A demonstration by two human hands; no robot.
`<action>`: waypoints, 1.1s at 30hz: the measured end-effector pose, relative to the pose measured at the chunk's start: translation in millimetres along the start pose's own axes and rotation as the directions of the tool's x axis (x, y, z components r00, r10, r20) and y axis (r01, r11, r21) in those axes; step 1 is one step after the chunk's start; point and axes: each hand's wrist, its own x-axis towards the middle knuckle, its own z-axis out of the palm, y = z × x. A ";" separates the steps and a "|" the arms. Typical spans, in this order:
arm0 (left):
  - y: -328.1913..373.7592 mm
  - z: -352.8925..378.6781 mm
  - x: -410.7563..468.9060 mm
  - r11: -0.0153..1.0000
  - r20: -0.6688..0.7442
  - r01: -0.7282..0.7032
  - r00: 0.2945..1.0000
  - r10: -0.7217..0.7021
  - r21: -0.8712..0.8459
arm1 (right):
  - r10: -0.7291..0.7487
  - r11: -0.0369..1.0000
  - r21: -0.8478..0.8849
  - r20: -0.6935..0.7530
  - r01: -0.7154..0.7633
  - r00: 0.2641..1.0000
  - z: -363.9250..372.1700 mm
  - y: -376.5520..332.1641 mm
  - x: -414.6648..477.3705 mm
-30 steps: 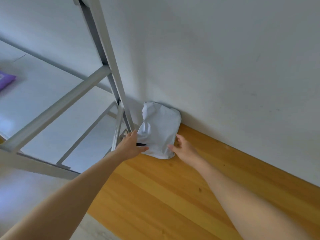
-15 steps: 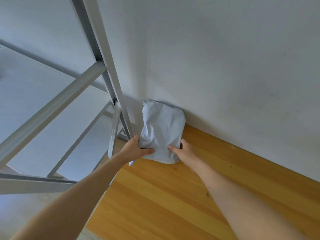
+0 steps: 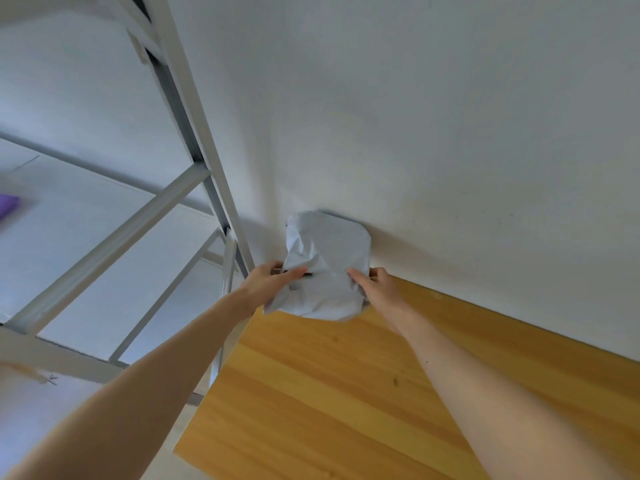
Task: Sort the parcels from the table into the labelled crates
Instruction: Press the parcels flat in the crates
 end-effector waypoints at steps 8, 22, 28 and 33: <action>54.1 18.0 -49.9 0.983 0.021 -0.039 0.999 0.043 -0.181 | -0.088 0.985 0.148 -0.001 0.087 0.996 -47.2 -24.8 -55.2; 101.9 83.3 -155.7 0.945 -0.036 -0.191 0.982 0.188 -0.265 | -0.262 0.850 0.485 0.049 0.207 0.964 -127.3 -9.2 -160.9; 95.9 111.7 -180.3 0.941 -0.094 -0.243 0.969 0.227 -0.235 | -0.368 0.915 0.198 0.048 0.353 0.928 -141.6 4.3 -188.2; 100.1 123.7 -195.4 0.939 -0.098 -0.312 0.949 0.300 -0.148 | -0.414 0.897 0.164 -0.020 0.411 0.910 -150.0 11.6 -198.4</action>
